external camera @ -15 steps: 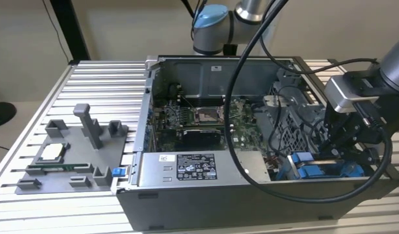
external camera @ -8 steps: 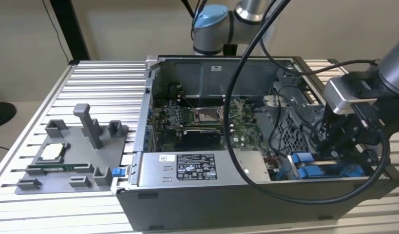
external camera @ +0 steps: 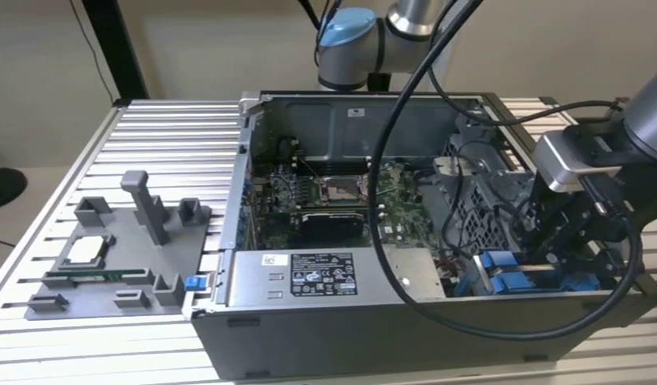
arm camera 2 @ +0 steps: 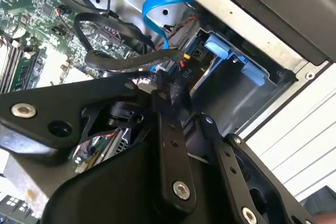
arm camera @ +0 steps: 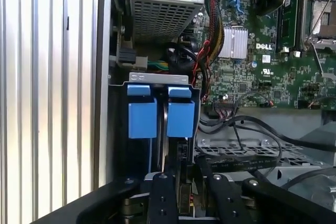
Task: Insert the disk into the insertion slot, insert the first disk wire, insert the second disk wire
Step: 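Insert the second disk wire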
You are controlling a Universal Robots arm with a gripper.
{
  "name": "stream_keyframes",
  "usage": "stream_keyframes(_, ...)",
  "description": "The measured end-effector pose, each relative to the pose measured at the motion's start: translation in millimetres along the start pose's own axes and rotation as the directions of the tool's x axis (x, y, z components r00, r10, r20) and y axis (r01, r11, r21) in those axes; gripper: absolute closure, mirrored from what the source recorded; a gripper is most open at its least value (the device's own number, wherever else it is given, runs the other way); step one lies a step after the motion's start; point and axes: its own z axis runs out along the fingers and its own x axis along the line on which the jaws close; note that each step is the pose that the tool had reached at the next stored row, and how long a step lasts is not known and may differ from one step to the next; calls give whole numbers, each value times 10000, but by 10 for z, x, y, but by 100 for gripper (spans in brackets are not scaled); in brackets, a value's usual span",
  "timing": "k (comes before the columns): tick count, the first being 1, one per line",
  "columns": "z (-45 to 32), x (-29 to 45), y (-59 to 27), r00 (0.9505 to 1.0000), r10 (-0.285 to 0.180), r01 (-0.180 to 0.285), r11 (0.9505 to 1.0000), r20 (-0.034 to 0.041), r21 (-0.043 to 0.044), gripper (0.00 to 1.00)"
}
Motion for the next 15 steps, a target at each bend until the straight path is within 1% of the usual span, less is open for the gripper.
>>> stream_keyframes(4,-120,-20,3,10000,0,0,10000,-4,0,0)
stream_keyframes(6,-197,-32,5,10000,0,0,10000,-7,0,0)
stream_keyframes(13,-508,-82,12,10000,0,0,10000,-5,-2,0)
stream_keyframes(15,-570,-93,14,10000,0,0,10000,-5,-2,0)
